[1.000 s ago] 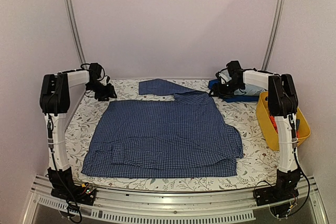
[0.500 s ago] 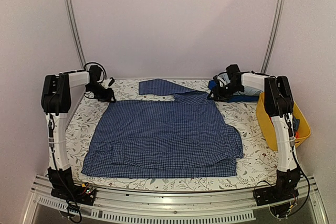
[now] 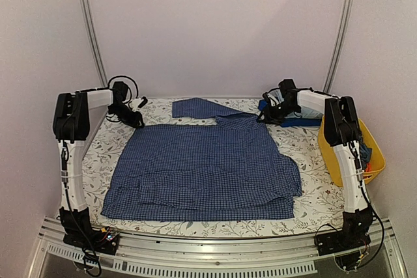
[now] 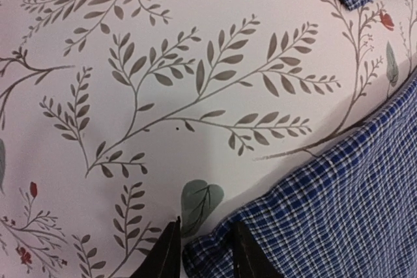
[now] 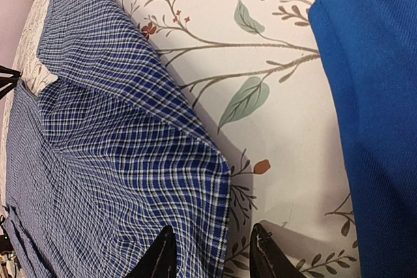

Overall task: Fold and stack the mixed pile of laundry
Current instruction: Pick up the 1/3-folded T-shirt from the center of the board.

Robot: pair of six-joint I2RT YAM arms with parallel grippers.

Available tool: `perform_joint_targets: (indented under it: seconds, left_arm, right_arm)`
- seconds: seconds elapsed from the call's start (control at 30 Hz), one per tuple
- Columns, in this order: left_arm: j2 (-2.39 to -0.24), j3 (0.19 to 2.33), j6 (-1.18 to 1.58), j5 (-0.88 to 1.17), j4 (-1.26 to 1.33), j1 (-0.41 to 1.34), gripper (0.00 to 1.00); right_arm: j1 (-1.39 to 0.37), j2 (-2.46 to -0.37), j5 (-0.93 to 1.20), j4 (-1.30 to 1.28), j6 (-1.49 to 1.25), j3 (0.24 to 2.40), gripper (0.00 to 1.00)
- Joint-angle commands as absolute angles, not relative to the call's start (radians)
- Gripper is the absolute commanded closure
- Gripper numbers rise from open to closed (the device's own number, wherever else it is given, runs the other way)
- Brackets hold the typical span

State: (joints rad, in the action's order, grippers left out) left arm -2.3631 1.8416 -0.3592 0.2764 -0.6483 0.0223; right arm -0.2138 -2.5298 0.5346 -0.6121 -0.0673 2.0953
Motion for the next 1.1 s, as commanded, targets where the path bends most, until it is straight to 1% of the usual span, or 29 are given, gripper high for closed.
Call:
perform_joint_targets:
  seconds: [0.0,0.13,0.17,0.2,0.33,0.4,0.53,0.7,0.9,1.07]
  left_arm:
    - [-2.426,1.85,-0.383,0.257,-0.671,0.058,0.74]
    - [-2.434,1.872,-0.382,0.249,-0.673,0.055,0.73]
    - [-2.437,1.878,-0.383,0.249,-0.672,0.055,0.73]
    - [-2.439,1.886,-0.391,0.252,-0.676,0.055,0.75]
    - [-2.439,1.916,-0.393,0.24,-0.684,0.055,0.93]
    - [-2.421,1.912,-0.394,0.237,-0.684,0.054,1.0]
    - [-2.367,1.89,-0.387,0.241,-0.669,0.047,1.0]
    - [-2.271,1.81,-0.374,0.263,-0.625,0.047,1.0]
    - [-2.121,1.626,-0.391,0.268,-0.521,0.049,1.0]
    - [-2.033,1.544,-0.403,0.275,-0.509,0.049,1.0]
  right_arm:
    - [-0.209,-2.596,0.526,-0.647,-0.079,2.14,0.62]
    - [-0.209,-2.622,0.533,-0.641,-0.097,2.182,0.62]
    - [-0.209,-2.624,0.536,-0.638,-0.104,2.186,0.65]
    - [-0.21,-2.628,0.538,-0.636,-0.108,2.191,0.7]
    - [-0.209,-2.627,0.548,-0.64,-0.118,2.194,0.93]
    - [-0.208,-2.62,0.555,-0.645,-0.12,2.195,1.0]
    - [-0.207,-2.58,0.555,-0.647,-0.117,2.193,1.0]
    - [-0.207,-2.499,0.559,-0.649,-0.112,2.18,1.0]
    - [-0.206,-2.362,0.604,-0.603,-0.113,2.007,1.0]
    - [-0.206,-2.282,0.656,-0.574,-0.125,1.903,1.0]
